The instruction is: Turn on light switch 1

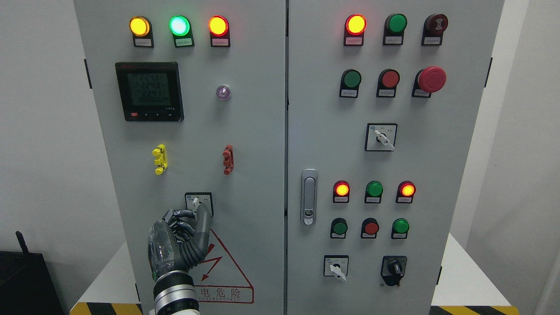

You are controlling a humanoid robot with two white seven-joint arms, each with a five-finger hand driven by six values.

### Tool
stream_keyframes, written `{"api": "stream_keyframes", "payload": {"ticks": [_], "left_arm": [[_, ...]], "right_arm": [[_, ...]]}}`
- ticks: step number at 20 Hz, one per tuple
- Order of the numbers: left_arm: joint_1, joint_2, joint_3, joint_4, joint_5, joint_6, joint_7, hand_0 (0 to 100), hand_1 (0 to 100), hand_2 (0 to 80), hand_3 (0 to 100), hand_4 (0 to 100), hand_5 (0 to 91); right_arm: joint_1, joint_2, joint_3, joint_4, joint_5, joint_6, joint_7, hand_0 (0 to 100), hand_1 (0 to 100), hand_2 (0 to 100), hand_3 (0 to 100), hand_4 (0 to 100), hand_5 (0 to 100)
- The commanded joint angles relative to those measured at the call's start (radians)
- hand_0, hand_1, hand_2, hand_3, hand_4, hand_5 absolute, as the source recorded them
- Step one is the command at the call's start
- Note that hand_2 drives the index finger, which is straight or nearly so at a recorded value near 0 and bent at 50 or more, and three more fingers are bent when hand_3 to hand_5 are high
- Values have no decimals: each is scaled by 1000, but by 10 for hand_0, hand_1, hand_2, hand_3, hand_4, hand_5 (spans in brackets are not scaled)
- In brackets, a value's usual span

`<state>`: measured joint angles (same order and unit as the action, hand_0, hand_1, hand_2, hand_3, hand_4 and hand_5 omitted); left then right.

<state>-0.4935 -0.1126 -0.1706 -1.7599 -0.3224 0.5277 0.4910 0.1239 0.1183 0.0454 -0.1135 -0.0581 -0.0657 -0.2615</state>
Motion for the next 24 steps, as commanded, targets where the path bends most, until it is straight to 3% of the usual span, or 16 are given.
{"api": "stream_keyframes", "payload": {"ticks": [1, 14, 24], "left_arm": [[-5, -1, 0, -4, -1, 3, 0, 364, 395, 579, 901, 911, 828], [-7, -2, 0, -6, -6, 8, 0, 376, 394, 587, 902, 915, 828], [-5, -2, 0, -7, -11, 26, -5, 443, 393, 595, 912, 918, 833]], "right_arm": [[0, 0, -1, 0, 0, 0, 1, 120, 389, 0, 0, 0, 0], [0, 0, -1, 0, 0, 0, 1, 120, 389, 0, 0, 0, 0], [0, 0, -1, 0, 0, 0, 1, 120, 389, 0, 0, 0, 0]]}}
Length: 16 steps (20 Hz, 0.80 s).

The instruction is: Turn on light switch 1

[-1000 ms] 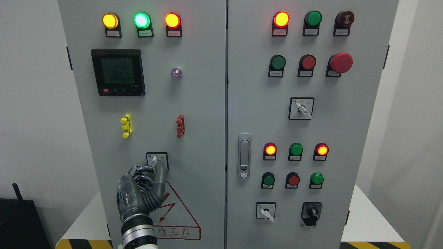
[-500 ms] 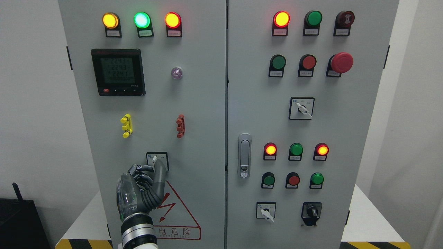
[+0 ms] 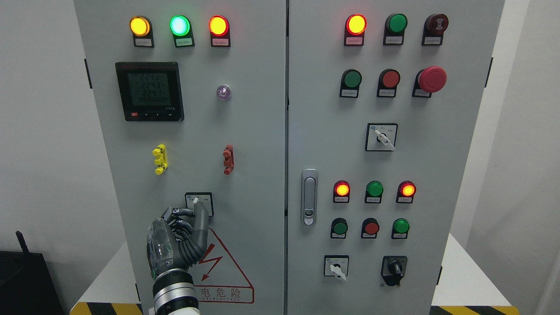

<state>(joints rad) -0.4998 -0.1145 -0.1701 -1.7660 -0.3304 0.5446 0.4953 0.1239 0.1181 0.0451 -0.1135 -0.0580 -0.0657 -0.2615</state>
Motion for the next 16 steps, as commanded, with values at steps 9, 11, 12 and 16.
{"api": "stream_keyframes", "payload": {"ticks": [9, 11, 12, 16], "left_arm": [[0, -1, -2, -1, -4, 15, -12, 497, 391, 598, 914, 921, 840], [0, -1, -2, -1, -4, 15, -12, 517, 387, 598, 915, 922, 841], [0, -1, -2, -1, -4, 15, -14, 524, 385, 599, 916, 924, 842], [0, -1, -2, -1, -4, 15, -14, 535, 378, 600, 920, 926, 844]], "right_arm": [[0, 0, -1, 0, 0, 0, 1, 120, 389, 0, 0, 0, 0], [0, 0, -1, 0, 0, 0, 1, 120, 389, 0, 0, 0, 0], [0, 0, 1, 0, 0, -2, 1, 120, 389, 0, 0, 0, 0], [0, 0, 1, 0, 0, 0, 1, 120, 389, 0, 0, 0, 0]]}}
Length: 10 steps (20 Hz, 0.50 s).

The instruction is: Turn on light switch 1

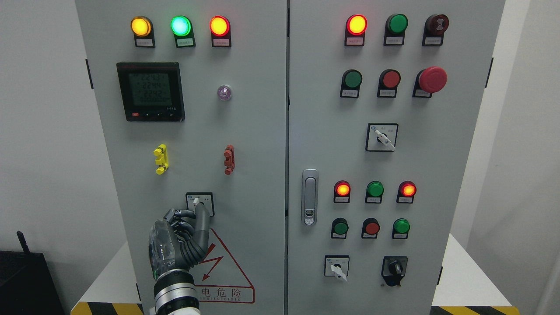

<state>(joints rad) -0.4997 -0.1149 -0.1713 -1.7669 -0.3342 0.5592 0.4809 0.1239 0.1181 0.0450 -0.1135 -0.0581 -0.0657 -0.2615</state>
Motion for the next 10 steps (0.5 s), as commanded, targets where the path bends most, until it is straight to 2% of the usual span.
{"api": "stream_keyframes", "payload": {"ticks": [1, 10], "left_arm": [[0, 0, -1, 0, 0, 1, -1, 541, 375, 600, 921, 926, 844], [0, 0, -1, 0, 1, -1, -5, 622, 302, 600, 926, 929, 846]], "right_arm": [[0, 0, 0, 0, 0, 0, 1, 120, 389, 0, 0, 0, 0], [0, 0, 0, 0, 1, 0, 1, 120, 389, 0, 0, 0, 0]]}}
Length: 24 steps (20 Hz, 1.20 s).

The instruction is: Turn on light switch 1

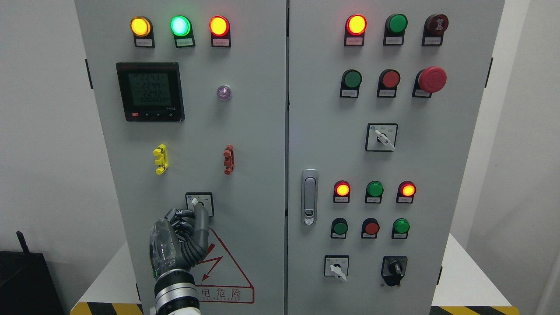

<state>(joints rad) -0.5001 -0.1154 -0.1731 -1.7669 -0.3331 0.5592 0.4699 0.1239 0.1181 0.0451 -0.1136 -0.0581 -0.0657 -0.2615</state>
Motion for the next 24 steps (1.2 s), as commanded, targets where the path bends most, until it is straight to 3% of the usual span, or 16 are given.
{"api": "stream_keyframes", "payload": {"ticks": [1, 9, 12, 24], "left_arm": [[0, 0, 1, 0, 0, -1, 6, 633, 286, 600, 925, 929, 846], [1, 0, 1, 0, 0, -2, 6, 706, 116, 597, 925, 930, 846], [0, 0, 3, 0, 2, -2, 6, 660, 53, 597, 925, 929, 846], [3, -1, 3, 0, 2, -2, 6, 479, 106, 596, 924, 929, 846]], "right_arm": [[0, 0, -1, 0, 0, 0, 1, 120, 389, 0, 0, 0, 0], [0, 0, 1, 0, 1, -2, 1, 120, 389, 0, 0, 0, 0], [0, 0, -1, 0, 0, 0, 1, 120, 389, 0, 0, 0, 0], [0, 0, -1, 0, 1, -2, 1, 120, 389, 0, 0, 0, 0]]}}
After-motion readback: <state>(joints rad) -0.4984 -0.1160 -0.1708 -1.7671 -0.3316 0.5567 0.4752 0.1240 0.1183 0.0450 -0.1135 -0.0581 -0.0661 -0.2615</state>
